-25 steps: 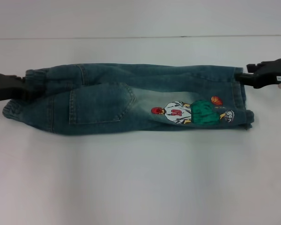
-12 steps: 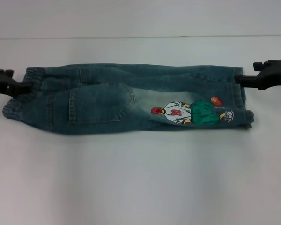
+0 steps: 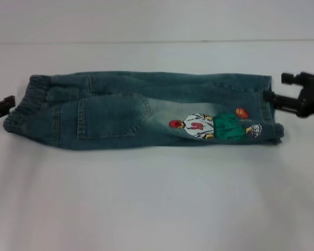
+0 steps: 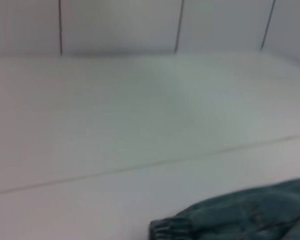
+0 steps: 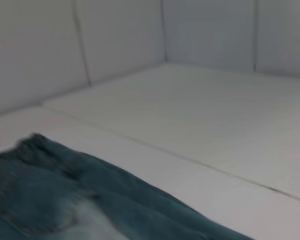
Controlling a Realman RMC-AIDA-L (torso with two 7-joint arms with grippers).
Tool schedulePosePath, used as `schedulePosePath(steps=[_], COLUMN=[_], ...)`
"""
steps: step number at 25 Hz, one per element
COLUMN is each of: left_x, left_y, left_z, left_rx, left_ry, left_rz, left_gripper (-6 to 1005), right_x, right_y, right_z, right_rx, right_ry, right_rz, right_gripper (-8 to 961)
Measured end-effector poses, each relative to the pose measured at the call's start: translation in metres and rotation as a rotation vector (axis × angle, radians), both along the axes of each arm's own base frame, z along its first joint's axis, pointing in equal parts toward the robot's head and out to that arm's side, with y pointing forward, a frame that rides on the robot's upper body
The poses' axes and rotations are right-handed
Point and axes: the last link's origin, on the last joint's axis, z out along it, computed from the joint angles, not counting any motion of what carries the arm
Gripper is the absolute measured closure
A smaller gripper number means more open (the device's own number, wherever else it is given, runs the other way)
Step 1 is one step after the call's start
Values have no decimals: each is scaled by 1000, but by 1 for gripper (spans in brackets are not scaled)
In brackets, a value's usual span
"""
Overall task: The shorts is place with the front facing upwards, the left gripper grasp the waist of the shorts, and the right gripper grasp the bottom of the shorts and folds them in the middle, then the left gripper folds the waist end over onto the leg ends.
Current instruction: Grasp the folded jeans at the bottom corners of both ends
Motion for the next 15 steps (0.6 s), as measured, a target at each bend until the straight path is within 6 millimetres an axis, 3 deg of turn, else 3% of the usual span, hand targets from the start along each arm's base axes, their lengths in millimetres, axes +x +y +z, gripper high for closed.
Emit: schedulePosePath(steps=[5, 8, 15], left_x=[-13, -22, -44], left_y=[-43, -58, -66], left_z=[0, -7, -14], left_rx=[37, 37, 64], left_ry=[-109, -141, -120], left_rz=[-133, -155, -71], left_gripper=[353, 354, 353], right_x=[2, 3, 7], right_y=[-37, -53, -75], right_z=[-12, -20, -41], right_rx=[-45, -84, -180], right_ry=[78, 93, 114], right_rz=[154, 216, 253], right_gripper=[204, 202, 196])
